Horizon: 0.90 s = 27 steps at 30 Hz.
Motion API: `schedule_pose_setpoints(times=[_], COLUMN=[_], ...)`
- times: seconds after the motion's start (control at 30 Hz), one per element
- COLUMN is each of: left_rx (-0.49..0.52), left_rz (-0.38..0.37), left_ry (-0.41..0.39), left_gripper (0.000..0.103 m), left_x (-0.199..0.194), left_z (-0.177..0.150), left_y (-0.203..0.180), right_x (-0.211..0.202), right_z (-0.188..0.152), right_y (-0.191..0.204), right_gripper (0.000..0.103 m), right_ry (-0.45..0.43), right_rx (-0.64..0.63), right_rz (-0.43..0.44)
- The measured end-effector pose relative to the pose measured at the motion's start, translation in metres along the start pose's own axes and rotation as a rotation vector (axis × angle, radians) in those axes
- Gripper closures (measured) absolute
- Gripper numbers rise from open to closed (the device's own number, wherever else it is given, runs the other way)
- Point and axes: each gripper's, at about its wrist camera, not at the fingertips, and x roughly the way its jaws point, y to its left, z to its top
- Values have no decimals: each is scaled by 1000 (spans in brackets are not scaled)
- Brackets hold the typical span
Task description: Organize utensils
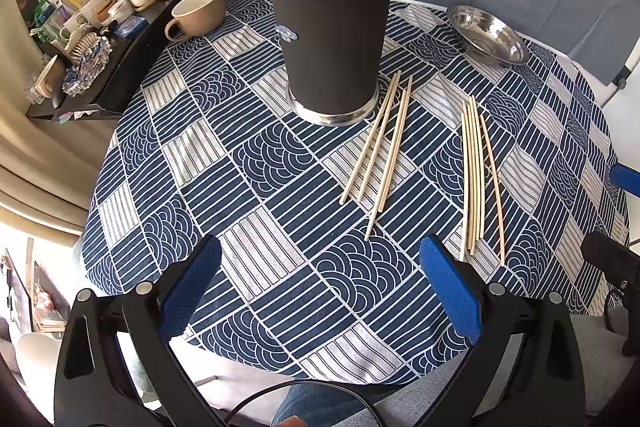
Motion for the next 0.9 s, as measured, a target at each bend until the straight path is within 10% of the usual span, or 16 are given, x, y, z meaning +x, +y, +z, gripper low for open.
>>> schedule_pose_setpoints(times=[0.9], left_rx=[-42], left_rz=[-2], left_ry=[243], left_gripper=[6], left_x=[90], left_z=[39], left_y=[22], right_x=[84], right_z=[15], right_y=[-61], right_gripper=[8], right_ry=[237], right_rx=[208], right_rz=[-17])
